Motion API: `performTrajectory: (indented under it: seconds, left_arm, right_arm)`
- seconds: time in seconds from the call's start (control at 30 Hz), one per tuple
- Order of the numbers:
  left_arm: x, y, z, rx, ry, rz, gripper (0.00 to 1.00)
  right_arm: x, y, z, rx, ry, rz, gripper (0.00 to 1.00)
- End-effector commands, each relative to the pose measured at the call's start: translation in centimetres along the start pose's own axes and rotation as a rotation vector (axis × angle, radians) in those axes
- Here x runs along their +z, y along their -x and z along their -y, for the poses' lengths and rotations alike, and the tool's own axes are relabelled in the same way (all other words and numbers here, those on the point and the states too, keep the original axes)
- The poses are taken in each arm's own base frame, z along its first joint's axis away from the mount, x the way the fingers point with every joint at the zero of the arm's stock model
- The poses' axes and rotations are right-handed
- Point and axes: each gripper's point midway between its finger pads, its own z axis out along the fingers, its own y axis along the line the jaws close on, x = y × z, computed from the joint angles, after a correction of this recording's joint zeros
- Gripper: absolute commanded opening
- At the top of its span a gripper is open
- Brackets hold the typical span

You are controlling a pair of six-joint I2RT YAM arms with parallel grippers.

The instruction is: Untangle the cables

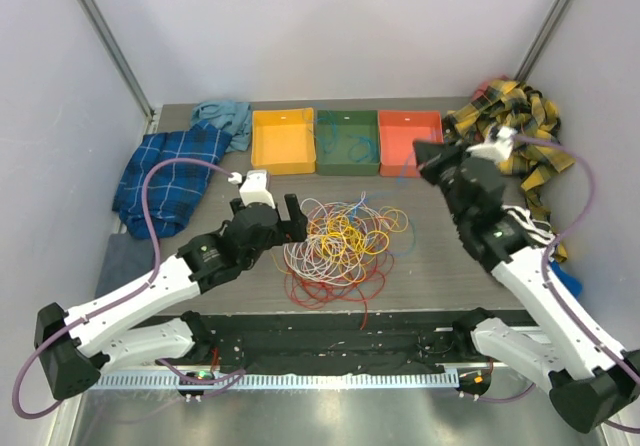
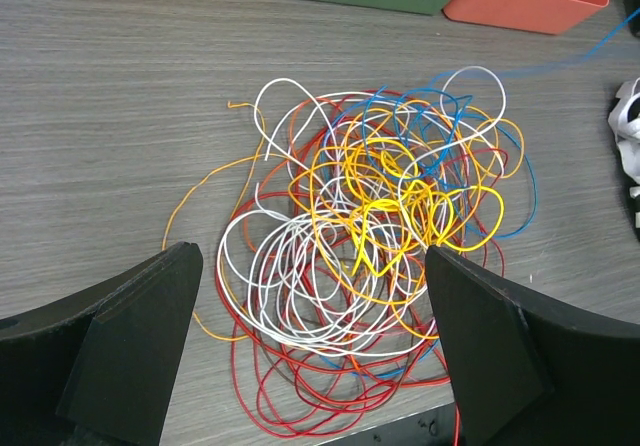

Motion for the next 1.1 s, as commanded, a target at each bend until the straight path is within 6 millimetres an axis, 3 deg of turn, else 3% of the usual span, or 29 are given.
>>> performTrajectory:
  seconds: [0.0,0.03,0.1,0.13,0.3,0.33,0.4,0.43,0.5,0.53,0.57,0.6,0.67,0.7,0.73,0.8,0.83,0.87,0.9,0.93,0.97,1.0,1.03,1.07]
  left_arm:
    - [-0.4,0.3,0.4,-0.049,-0.027,0.015,1.00]
    - [-0.4,0.3,0.4,-0.055,-0.031,0.012,1.00]
    - [-0.5,0.2,0.4,-0.058,-0.032,0.009,1.00]
    - [-0.5,0.1,0.5,-0.058,-0.034,0.004,1.00]
    - [-0.8,0.2,0.4,-0.077,-0.042,0.013,1.00]
    - [-0.8,0.3,0.4,-0.081,-0.043,0.017,1.00]
    - [-0.8,0.3,0.3,-0.089,-0.042,0.024,1.00]
    - [-0.8,0.4,0.4,-0.092,-0.045,0.031,1.00]
    - [-0.4,0.8,1.2,-0.092,-0.094,0.066,1.00]
    - [-0.3,1.4,2.0,-0.103,-0.137,0.099,1.00]
    - [0.0,1.5,2.5,-0.102,-0.169,0.123,1.00]
    - [0.2,2.6,3.9,-0.119,-0.248,0.202,1.00]
    - [0.7,3.0,5.1,-0.106,-0.313,0.267,1.00]
    - [0.4,4.6,6.7,-0.133,-0.404,0.355,1.00]
    - [0.6,4.9,7.4,-0.073,-0.429,0.391,1.00]
    - [2.7,4.0,8.8,-0.002,-0.448,0.396,1.00]
    - [2.6,5.3,10.4,0.033,-0.493,0.443,1.00]
    - [4.7,3.9,11.1,0.083,-0.480,0.405,1.00]
    - [5.3,4.0,11.7,0.104,-0.485,0.409,1.00]
    - [5.3,5.5,13.3,0.092,-0.517,0.456,1.00]
    - [5.8,5.7,13.6,0.115,-0.514,0.476,1.00]
    - [7.3,4.8,13.8,0.127,-0.500,0.465,1.00]
    - [7.3,6.2,15.0,0.117,-0.522,0.512,1.00]
    - [7.7,6.3,15.6,0.138,-0.535,0.526,1.00]
  right_arm:
    - [-3.2,8.2,-9.6,-0.115,0.225,0.131,0.01]
    - [-4.3,10.4,-12.2,-0.105,0.285,0.165,0.01]
    - [-4.9,11.5,-14.3,-0.128,0.326,0.162,0.01]
    - [-5.4,12.5,-16.4,-0.129,0.378,0.166,0.01]
    - [-5.4,15.0,-20.8,-0.174,0.447,0.188,0.01]
    - [-6.2,16.3,-22.3,-0.169,0.480,0.215,0.01]
    - [-5.2,15.9,-23.7,-0.181,0.506,0.188,0.01]
    - [-5.9,17.1,-25.0,-0.173,0.536,0.212,0.01]
    - [-4.6,16.4,-26.1,-0.177,0.547,0.172,0.01]
    - [-5.5,17.5,-27.5,-0.168,0.582,0.184,0.01]
    - [-4.3,16.3,-27.6,-0.175,0.579,0.137,0.01]
    - [-4.3,16.2,-27.9,-0.169,0.588,0.128,0.01]
    - [-3.9,15.6,-27.9,-0.158,0.590,0.107,0.01]
    - [-3.9,15.5,-27.8,-0.156,0.590,0.104,0.01]
    - [-3.6,15.1,-27.5,-0.153,0.582,0.093,0.01]
    - [-4.0,15.1,-27.7,-0.132,0.602,0.089,0.01]
    - [-3.8,14.6,-27.5,-0.126,0.601,0.076,0.01]
    - [-3.8,14.5,-27.5,-0.118,0.605,0.071,0.01]
    - [-4.1,13.9,-27.8,-0.112,0.631,0.039,0.01]
    - [-4.4,13.8,-27.9,-0.109,0.640,0.028,0.01]
    - [-4.5,13.6,-27.9,-0.102,0.645,0.018,0.01]
    - [-4.7,13.4,-28.0,-0.095,0.653,0.005,0.01]
    - [-5.2,13.4,-28.1,-0.090,0.668,-0.004,0.01]
    - [-5.6,13.4,-28.1,-0.087,0.673,-0.011,0.01]
